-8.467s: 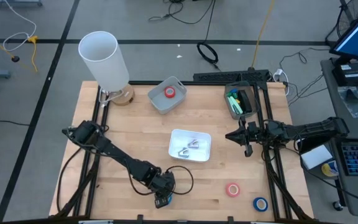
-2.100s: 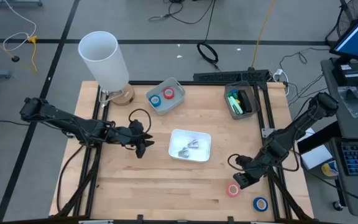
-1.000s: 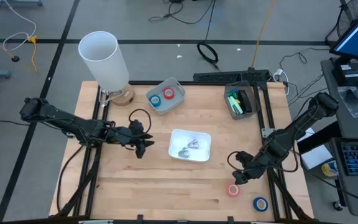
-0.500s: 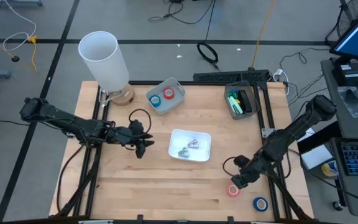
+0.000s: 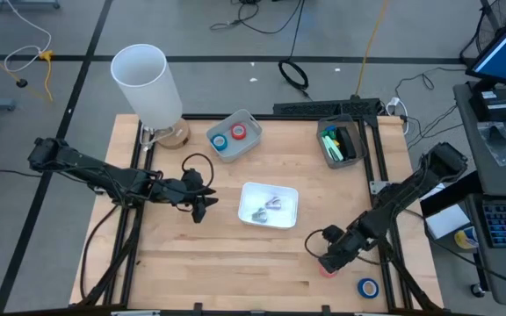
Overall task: Pick and place Stapler, Stapler remover, tape
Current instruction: Put the pink tape into the gray bin
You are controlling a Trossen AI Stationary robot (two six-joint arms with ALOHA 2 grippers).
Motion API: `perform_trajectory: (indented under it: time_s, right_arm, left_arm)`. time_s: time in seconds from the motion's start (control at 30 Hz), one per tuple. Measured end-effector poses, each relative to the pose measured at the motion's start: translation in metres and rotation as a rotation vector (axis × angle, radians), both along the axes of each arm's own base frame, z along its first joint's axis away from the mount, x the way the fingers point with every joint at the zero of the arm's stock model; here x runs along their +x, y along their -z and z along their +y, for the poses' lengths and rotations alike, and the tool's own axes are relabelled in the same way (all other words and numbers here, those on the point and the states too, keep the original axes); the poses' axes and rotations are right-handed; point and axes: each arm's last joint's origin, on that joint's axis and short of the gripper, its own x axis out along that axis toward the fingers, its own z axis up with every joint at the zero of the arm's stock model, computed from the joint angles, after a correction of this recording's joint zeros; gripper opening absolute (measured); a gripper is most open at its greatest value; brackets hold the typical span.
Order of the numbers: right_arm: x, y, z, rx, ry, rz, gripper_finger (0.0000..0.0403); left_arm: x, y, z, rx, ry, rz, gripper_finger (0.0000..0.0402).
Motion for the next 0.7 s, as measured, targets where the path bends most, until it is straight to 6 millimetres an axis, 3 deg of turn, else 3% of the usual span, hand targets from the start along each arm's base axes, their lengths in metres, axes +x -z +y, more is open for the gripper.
perform_trajectory:
  time_s: [0.3, 0.63, 0.7]
  right_arm:
    - [0.004, 0.021, 0.005, -0.003, -0.021, 0.109, 0.0191]
    - [0.005, 0.018, 0.000, -0.016, -0.050, 0.076, 0.0032]
    - [0.007, 0.014, -0.002, -0.010, -0.063, 0.031, 0.0029]
  left_arm:
    - [0.000, 0.000, 0.000, -0.006, -0.004, -0.001, 0.0170]
    - [0.000, 0.000, 0.000, -0.008, -0.005, -0.002, 0.0170]
    - [0.000, 0.000, 0.000, -0.009, -0.005, -0.005, 0.0170]
